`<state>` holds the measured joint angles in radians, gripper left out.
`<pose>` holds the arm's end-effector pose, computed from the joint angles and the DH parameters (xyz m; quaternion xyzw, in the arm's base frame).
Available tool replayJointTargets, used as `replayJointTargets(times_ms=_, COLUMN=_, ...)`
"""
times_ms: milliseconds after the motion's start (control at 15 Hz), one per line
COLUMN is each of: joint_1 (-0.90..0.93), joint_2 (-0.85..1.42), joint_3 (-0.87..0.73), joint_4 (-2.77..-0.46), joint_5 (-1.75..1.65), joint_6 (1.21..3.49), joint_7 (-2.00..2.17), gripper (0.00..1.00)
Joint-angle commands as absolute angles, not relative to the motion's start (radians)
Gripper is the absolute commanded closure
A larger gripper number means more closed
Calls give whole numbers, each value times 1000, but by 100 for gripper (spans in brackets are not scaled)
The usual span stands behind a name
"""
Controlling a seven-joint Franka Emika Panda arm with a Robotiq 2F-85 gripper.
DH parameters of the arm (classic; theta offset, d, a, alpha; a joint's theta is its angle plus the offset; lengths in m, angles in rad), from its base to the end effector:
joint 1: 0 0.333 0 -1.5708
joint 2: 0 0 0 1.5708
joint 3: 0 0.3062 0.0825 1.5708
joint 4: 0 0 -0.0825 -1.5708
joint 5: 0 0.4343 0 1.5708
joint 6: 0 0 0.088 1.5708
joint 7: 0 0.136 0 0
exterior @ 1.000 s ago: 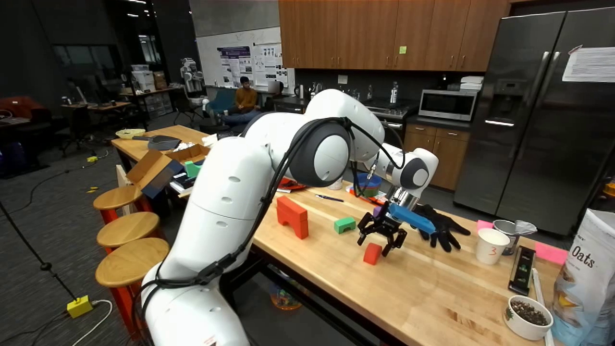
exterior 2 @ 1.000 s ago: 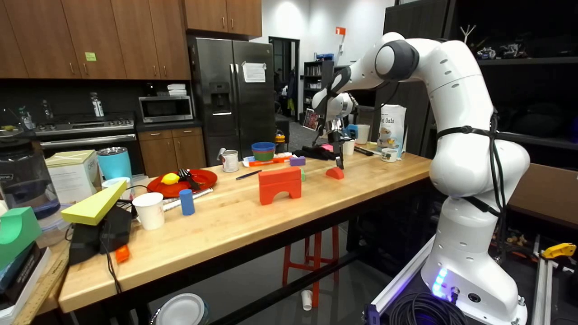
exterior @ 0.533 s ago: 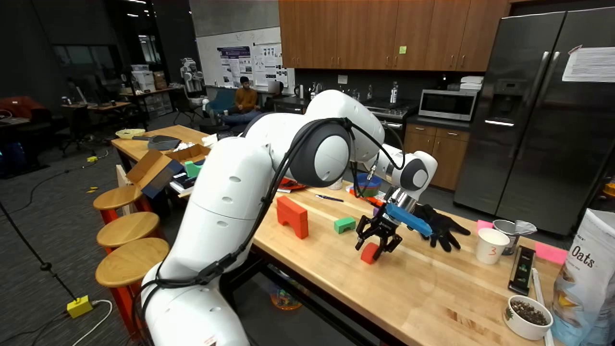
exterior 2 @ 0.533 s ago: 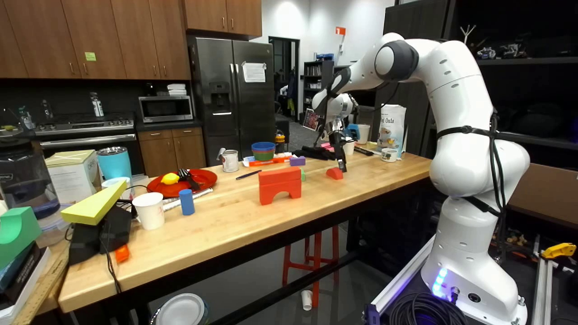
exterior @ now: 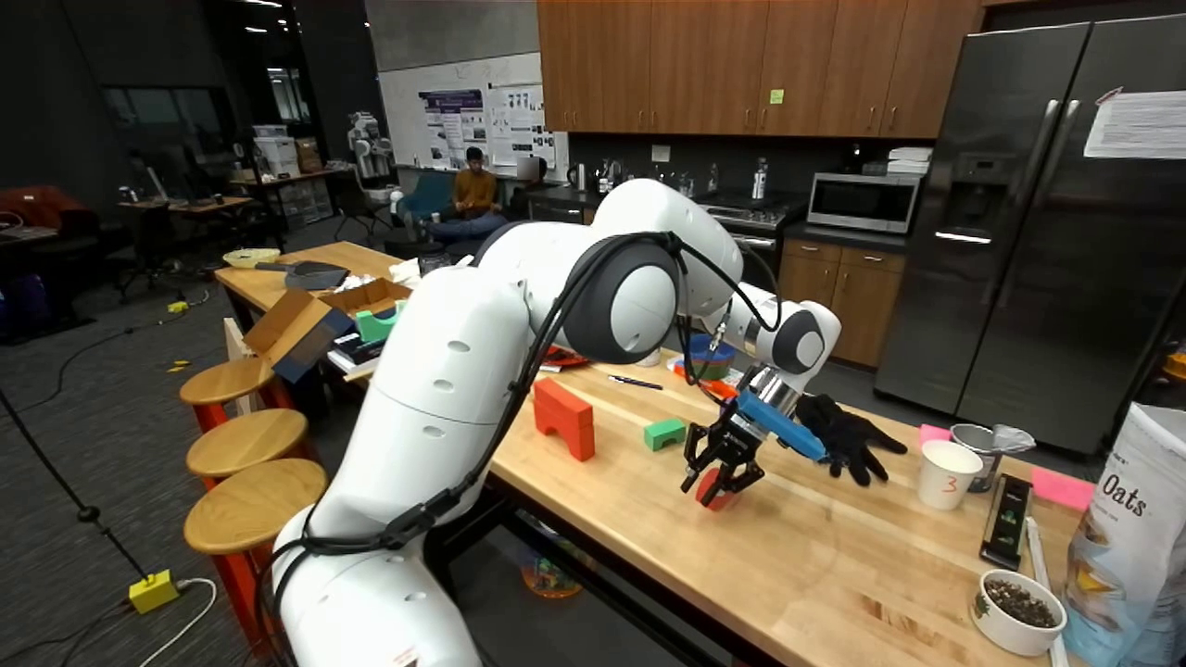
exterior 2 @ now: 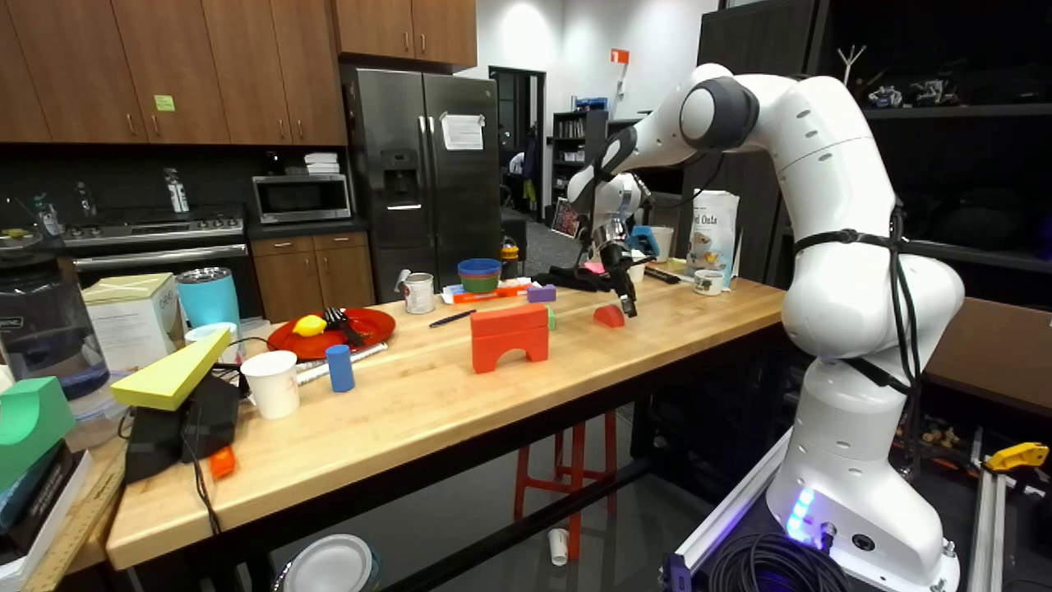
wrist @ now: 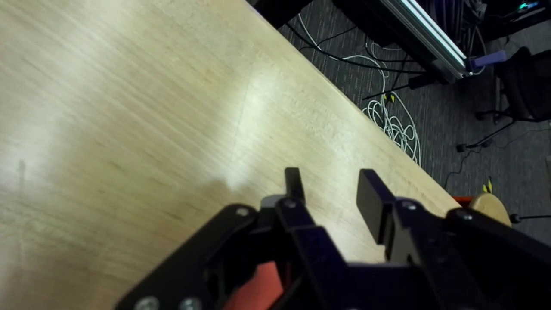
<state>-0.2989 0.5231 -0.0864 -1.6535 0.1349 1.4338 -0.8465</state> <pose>0.5660 -0.2061 0.2192 -0.9108 -0.1953 0.2697 0.2441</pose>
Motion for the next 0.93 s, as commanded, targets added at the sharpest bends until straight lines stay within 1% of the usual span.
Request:
replayJointTargets(times_ms=0, joint_1=-300, joint_2=496, joint_3=-87, joint_4=-1659, joint_5=108, joint_6=1443, joint_7=-844, gripper=31)
replayJointTargets(times_ms=200, joint_1=-298, joint_2=475, joint_3=-92, joint_4=-1676, joint_5=104, joint_6=1475, joint_7=-830, gripper=10)
replayJointTargets(times_ms=267, joint_1=-295, joint_2=472, joint_3=-91, joint_4=-1677, joint_5=97, joint_6=1496, joint_7=-831, gripper=4)
replayJointTargets(times_ms=333, joint_1=-292, joint_2=470, joint_3=-91, joint_4=-1676, joint_5=88, joint_6=1513, joint_7=-829, gripper=0)
replayJointTargets(times_ms=600, joint_1=-266, joint_2=456, joint_3=-85, joint_4=-1690, joint_5=11, joint_6=1696, joint_7=-830, gripper=0)
replayJointTargets(times_ms=867, joint_1=-250, joint_2=461, joint_3=-72, joint_4=-1697, joint_5=-29, joint_6=1817, joint_7=-857, gripper=0)
